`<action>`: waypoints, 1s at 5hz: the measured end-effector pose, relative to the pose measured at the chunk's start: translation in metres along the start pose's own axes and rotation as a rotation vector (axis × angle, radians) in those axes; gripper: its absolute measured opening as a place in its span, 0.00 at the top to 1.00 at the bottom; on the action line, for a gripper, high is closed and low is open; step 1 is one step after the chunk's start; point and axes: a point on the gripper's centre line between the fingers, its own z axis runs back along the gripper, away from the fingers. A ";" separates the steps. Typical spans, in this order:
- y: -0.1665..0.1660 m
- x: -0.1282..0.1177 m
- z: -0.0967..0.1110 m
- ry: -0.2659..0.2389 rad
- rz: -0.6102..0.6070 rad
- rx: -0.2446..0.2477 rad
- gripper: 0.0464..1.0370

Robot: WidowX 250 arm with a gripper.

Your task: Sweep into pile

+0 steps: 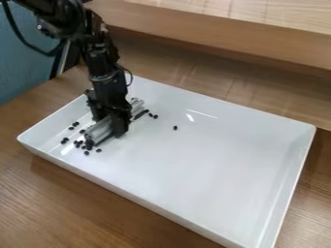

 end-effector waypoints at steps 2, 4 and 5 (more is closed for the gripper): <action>-0.011 0.019 0.050 -0.069 0.014 -0.068 0.04; -0.013 0.032 0.104 -0.115 -0.005 -0.046 0.04; -0.037 0.039 0.119 -0.094 -0.098 -0.080 0.04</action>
